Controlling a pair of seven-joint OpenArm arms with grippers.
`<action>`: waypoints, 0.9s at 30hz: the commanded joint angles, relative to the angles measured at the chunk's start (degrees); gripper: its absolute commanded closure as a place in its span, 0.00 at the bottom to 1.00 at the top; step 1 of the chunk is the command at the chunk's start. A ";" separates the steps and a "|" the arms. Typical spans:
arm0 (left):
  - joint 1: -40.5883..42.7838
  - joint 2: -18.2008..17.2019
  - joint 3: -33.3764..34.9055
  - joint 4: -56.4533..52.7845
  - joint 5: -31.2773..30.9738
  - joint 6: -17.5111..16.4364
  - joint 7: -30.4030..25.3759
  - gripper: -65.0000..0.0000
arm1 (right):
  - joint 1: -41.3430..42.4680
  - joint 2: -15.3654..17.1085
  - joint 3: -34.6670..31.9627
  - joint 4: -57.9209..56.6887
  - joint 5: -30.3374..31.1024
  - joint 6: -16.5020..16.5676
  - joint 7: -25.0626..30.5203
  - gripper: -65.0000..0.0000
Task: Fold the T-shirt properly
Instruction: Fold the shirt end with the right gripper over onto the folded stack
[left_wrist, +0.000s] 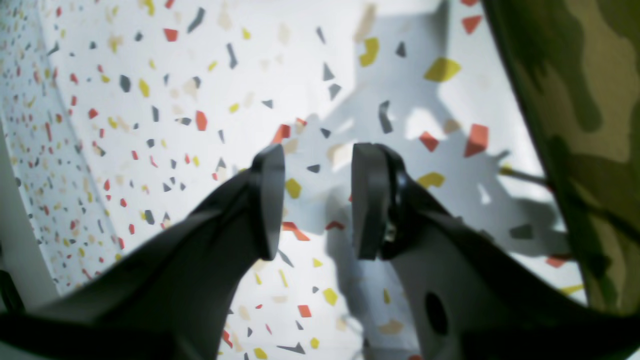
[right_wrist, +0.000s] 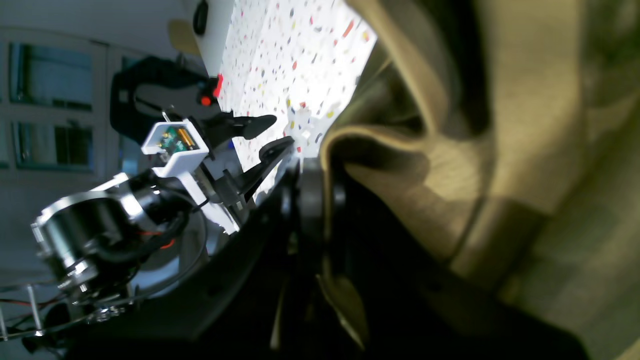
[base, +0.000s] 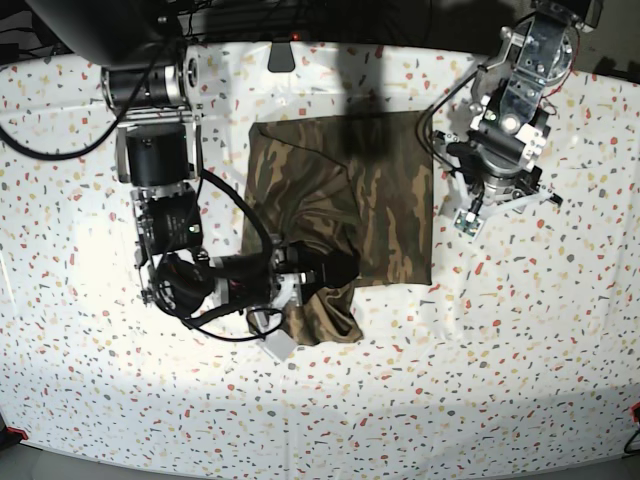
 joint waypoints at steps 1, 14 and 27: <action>-0.79 -0.22 -0.22 0.96 0.61 0.61 -0.85 0.66 | 1.92 -0.85 0.22 1.01 1.60 0.28 0.70 1.00; -0.79 -0.22 -0.22 0.96 0.61 0.61 -0.92 0.66 | 1.92 -4.87 -12.02 1.01 0.35 0.28 0.76 1.00; -0.81 -0.22 -0.22 0.96 0.70 0.61 -0.94 0.66 | 1.92 -4.94 -16.02 1.01 6.67 0.28 0.96 0.65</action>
